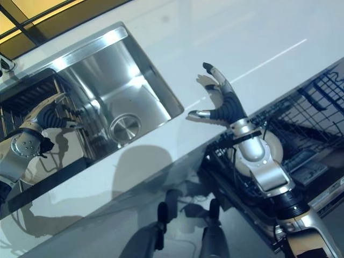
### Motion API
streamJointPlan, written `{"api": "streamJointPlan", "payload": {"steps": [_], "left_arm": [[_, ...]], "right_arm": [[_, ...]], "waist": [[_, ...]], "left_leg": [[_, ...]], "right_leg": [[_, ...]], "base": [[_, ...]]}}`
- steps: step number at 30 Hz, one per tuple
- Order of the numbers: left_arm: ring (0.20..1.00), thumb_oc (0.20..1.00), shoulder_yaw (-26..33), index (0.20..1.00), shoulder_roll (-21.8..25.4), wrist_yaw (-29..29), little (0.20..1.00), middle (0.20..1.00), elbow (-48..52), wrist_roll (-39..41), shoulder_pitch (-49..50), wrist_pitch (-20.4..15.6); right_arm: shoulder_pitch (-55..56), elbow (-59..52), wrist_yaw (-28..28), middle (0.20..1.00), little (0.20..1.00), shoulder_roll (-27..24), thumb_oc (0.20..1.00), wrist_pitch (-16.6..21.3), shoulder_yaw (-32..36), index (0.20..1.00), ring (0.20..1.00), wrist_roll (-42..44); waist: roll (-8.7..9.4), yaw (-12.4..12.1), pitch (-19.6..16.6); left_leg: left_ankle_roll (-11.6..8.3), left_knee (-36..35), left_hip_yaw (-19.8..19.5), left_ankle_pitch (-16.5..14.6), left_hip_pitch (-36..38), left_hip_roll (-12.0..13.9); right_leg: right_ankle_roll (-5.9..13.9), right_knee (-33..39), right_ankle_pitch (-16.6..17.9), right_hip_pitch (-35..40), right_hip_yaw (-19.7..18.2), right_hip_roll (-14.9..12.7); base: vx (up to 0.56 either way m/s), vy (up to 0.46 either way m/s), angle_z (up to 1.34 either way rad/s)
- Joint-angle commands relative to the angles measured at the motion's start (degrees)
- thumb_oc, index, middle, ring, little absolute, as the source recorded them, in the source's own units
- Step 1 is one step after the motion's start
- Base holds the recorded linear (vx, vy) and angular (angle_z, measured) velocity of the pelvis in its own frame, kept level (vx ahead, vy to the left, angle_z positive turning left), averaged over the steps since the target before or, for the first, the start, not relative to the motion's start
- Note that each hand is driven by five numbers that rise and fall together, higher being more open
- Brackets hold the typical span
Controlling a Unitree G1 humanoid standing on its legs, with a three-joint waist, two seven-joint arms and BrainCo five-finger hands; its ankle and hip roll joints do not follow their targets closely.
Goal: Pick up plates and place into dishwasher.
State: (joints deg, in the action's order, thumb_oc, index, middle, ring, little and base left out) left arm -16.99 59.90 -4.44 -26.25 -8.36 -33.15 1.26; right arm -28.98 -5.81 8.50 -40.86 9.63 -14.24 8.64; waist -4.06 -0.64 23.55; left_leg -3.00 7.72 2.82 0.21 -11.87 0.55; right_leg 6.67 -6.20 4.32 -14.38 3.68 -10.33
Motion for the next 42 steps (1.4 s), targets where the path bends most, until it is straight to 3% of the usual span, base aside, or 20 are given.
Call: {"api": "streamJointPlan", "payload": {"steps": [1, 11, 15, 19, 22, 25, 29, 32, 35, 38, 42], "left_arm": [[1.0, 1.0, 5.1, 1.0, 5.64, 0.72, 1.0, 1.0, -4.85, -0.93, 1.36, 0.75], [1.0, 1.0, 11.22, 1.0, 4.84, 0.78, 1.0, 1.0, -3.43, 0.97, 7.32, -1.73], [1.0, 1.0, 15.23, 1.0, 4.99, -5.63, 1.0, 1.0, 0.24, 5.49, 10.52, -4.35], [1.0, 1.0, 21.78, 1.0, 1.03, -8.23, 1.0, 1.0, 6.47, 14.42, 13.61, -8.67], [1.0, 1.0, 23.77, 1.0, -1.41, -8.58, 1.0, 1.0, 9.84, 16.59, 14.31, -10.69], [1.0, 1.0, 26.61, 1.0, -4.76, -7.51, 1.0, 1.0, 17.45, 23.46, 14.68, -15.96], [1.0, 1.0, 30.15, 1.0, -10.0, -12.08, 1.0, 1.0, 24.2, 25.12, 16.68, -18.99], [1.0, 1.0, 31.33, 1.0, -10.98, -14.63, 1.0, 1.0, 23.28, 19.58, 18.81, -17.59], [1.0, 1.0, 32.18, 1.0, -8.34, -17.5, 1.0, 1.0, 21.06, 9.8, 22.15, -14.33], [1.0, 1.0, 31.77, 1.0, -5.39, -18.76, 1.0, 1.0, 19.61, 9.83, 22.93, -11.54], [1.0, 1.0, 30.43, 1.0, -1.9, -20.95, 1.0, 1.0, 15.56, 8.81, 20.84, -8.31]], "right_arm": [[11.32, 6.99, -0.08, 1.0, 1.0, -3.38, 1.0, -3.2, 1.31, 1.0, 1.0, 0.82], [14.3, 6.22, -0.9, 1.0, 1.0, -2.26, 1.0, -3.96, 2.66, 1.0, 1.0, 0.07], [16.61, 5.42, -1.28, 1.0, 1.0, -2.21, 1.0, -4.07, 3.9, 1.0, 1.0, 0.46], [20.15, 4.88, -1.63, 1.0, 1.0, -0.04, 1.0, -3.45, 5.53, 1.0, 1.0, -1.14], [21.27, 4.71, -1.7, 1.0, 1.0, 1.66, 1.0, -3.81, 5.62, 1.0, 1.0, -2.28], [23.57, 4.23, -2.32, 1.0, 1.0, 4.08, 1.0, -4.33, 6.23, 1.0, 1.0, -3.63], [25.2, 5.23, -3.07, 1.0, 1.0, 6.98, 1.0, -4.19, 5.81, 1.0, 1.0, -6.48], [26.17, 5.17, -3.62, 1.0, 1.0, 7.81, 1.0, -4.53, 5.57, 1.0, 1.0, -7.55], [27.76, 3.49, -5.6, 1.0, 1.0, 5.39, 1.0, -5.13, 7.42, 1.0, 1.0, -6.32], [27.26, 3.16, -6.2, 1.0, 1.0, 2.69, 1.0, -5.07, 8.51, 1.0, 1.0, -4.69], [24.25, 5.37, -3.73, 1.0, 1.0, 1.31, 1.0, -3.62, 7.04, 1.0, 1.0, -3.54]], "waist": [[-0.47, 1.69, 0.4], [-1.41, 1.34, -1.58], [-1.65, 1.32, -2.99], [-1.81, 1.04, -4.63], [-1.88, 0.98, -5.58], [-1.92, 0.93, -7.27], [-2.42, 0.82, -8.88], [-2.54, 1.01, -9.59], [-2.67, 1.5, -9.4], [-2.63, 1.75, -7.93], [-1.1, 0.76, -4.58]], "left_leg": [[4.73, 7.39, 2.05, -6.42, -3.44, -5.61], [4.4, 5.59, 1.72, -6.47, -0.01, -5.08], [4.25, 4.36, 1.2, -6.54, 1.55, -5.1], [4.08, 3.76, 1.09, -6.84, 2.97, -4.96], [3.96, 3.12, 0.83, -6.9, 4.1, -4.9], [3.82, 2.14, 0.78, -7.12, 5.67, -4.71], [3.64, 1.41, 0.63, -7.18, 7.23, -4.57], [3.47, 1.12, 0.76, -7.28, 8.11, -4.41], [3.24, 1.42, 0.91, -7.29, 8.01, -4.26], [3.2, 2.59, 0.84, -7.24, 6.35, -4.26], [3.45, 5.53, 0.33, -7.28, 2.4, -4.21]], "right_leg": [[0.08, -2.45, -3.53, -1.22, 1.76, 1.07], [-0.12, -1.84, -4.97, 2.11, 2.56, 1.3], [-0.1, -1.08, -5.43, 3.46, 2.45, 1.4], [-0.28, -0.53, -6.08, 5.12, 2.77, 1.53], [-0.28, -0.17, -6.36, 6.24, 2.97, 1.6], [-0.1, 0.38, -6.84, 7.7, 3.21, 1.55], [0.01, 0.13, -7.33, 8.66, 3.11, 1.43], [0.22, 0.01, -7.5, 9.16, 2.8, 1.36], [0.45, -0.32, -7.59, 8.89, 2.48, 1.21], [0.45, -1.1, -7.41, 7.3, 2.05, 1.11], [0.41, -1.93, -6.46, 4.65, 2.01, 1.53]], "base": [[0.0, 0.0, 0.0], [0.06, -0.03, 0.02], [0.06, -0.041, 0.02], [0.07, -0.053, 0.04], [0.07, -0.052, 0.03], [0.09, -0.053, 0.01], [0.09, 0.004, -0.02], [0.08, 0.028, -0.05], [0.02, 0.055, -0.04], [-0.1, 0.08, 0.01], [-0.16, -0.015, 0.03]]}}
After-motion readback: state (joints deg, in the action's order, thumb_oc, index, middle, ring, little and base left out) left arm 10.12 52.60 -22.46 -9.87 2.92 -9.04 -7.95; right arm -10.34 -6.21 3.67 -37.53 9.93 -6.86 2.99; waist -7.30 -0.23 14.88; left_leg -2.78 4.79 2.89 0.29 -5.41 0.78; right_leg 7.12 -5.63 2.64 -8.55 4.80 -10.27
